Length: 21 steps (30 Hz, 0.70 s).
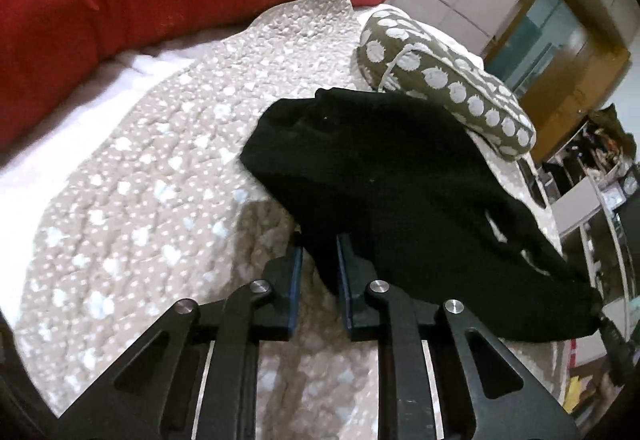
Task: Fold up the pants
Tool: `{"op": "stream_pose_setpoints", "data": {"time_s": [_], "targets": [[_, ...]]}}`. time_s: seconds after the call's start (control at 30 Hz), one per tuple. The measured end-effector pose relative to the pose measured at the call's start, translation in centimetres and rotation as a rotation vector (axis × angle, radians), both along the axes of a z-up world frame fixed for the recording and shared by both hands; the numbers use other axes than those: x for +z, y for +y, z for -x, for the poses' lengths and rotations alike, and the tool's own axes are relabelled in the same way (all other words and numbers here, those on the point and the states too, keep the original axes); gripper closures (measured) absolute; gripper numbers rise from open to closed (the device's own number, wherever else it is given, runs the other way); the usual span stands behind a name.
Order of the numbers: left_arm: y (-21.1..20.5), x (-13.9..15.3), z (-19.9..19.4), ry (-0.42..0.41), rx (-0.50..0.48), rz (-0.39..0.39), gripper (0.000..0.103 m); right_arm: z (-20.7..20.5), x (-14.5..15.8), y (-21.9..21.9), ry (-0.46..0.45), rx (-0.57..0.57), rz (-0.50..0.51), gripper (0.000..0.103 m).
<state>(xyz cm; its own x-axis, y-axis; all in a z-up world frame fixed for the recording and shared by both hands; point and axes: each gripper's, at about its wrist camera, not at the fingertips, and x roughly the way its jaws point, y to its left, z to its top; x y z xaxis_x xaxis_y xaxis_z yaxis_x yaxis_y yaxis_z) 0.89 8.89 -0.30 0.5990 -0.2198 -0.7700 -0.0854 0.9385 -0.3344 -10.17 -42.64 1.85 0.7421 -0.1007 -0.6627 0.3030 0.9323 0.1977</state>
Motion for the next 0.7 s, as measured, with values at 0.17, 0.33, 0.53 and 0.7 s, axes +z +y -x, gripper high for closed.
{"op": "stream_pose_setpoints", "data": {"time_s": [0.17, 0.33, 0.53, 0.7], "targets": [[0.5, -1.5, 0.0, 0.039, 0.021, -0.056, 0.088, 0.0, -1.8, -1.5, 0.069, -0.035, -0.014, 0.095], [0.4, -2.6, 0.4, 0.079, 0.028, -0.097, 0.088, -2.9, -5.7, -0.4, 0.233, -0.102, 0.219, 0.089], [0.3, 0.2, 1.9, 0.005, 0.031, -0.139, 0.088, -1.7, -3.9, 0.2, 0.2, -0.124, 0.287, 0.081], [-1.2, 2.4, 2.4, -0.07, -0.013, -0.149, 0.057, -1.5, -1.3, 1.0, 0.156, -0.127, 0.33, 0.078]]}}
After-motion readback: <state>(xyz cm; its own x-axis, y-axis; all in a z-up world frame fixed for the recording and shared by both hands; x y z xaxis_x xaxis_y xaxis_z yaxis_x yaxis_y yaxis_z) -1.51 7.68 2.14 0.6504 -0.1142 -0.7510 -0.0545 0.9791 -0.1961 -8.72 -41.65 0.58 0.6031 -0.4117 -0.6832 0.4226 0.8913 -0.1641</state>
